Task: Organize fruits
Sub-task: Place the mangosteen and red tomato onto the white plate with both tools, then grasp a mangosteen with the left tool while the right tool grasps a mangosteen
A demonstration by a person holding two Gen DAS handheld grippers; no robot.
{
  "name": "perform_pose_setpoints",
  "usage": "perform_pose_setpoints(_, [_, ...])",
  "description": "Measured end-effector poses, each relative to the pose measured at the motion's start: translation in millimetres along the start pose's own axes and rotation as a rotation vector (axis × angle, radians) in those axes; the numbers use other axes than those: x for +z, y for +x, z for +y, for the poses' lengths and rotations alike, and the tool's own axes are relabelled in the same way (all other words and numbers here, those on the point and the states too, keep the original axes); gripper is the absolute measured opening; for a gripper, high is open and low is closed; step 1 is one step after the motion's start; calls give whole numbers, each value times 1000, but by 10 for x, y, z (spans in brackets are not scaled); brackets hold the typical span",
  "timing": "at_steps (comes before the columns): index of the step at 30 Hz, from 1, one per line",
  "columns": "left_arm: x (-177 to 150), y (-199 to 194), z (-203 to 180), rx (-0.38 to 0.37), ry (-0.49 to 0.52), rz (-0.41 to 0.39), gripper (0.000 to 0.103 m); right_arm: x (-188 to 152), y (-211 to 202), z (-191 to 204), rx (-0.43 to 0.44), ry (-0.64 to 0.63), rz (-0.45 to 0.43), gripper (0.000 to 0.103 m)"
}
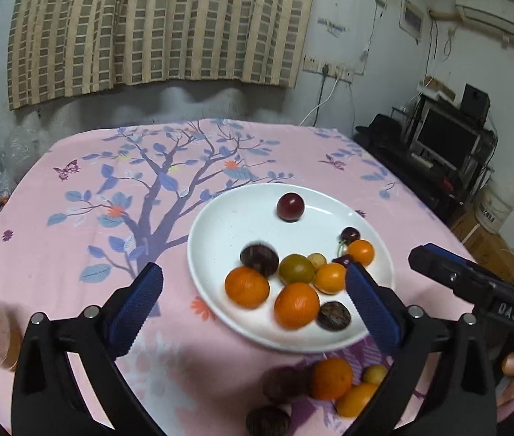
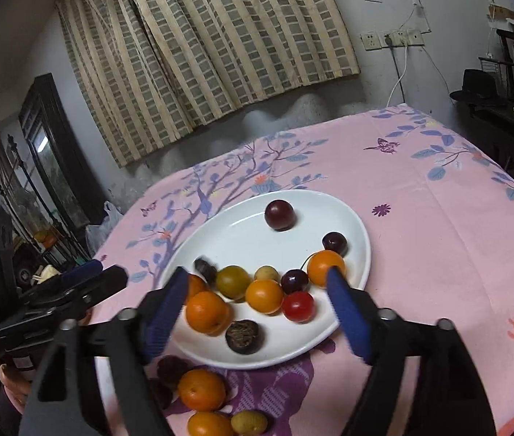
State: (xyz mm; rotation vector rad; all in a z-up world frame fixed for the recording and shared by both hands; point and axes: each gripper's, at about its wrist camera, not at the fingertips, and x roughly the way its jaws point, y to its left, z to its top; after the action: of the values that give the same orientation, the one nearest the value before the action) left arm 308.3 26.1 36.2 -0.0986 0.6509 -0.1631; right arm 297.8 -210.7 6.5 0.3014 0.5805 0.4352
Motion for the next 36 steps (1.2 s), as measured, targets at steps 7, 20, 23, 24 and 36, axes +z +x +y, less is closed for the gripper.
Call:
perform_pose_setpoints(7, [-564,-246,305,154,-54,12,98,-252,-86,-8,21,35,89,87])
perform_pose_setpoints(20, [-693,-316,537,239,-118,87,98,-1004,-110,366,-51,-161,349,85])
perform_pose_setpoints(23, [-690,-337,557,244,-125,87,98,-1097,-50,489,-75,-243,382,79])
perform_pose_setpoints(24, [-686,-335,558,247,-124,86,98,-1113,-41,514,-77,-253,388,78])
perform_pose_setpoints(36, [-671,-349,539,239,-116,101,98,-1176,-1,505,-170,-317,381,47])
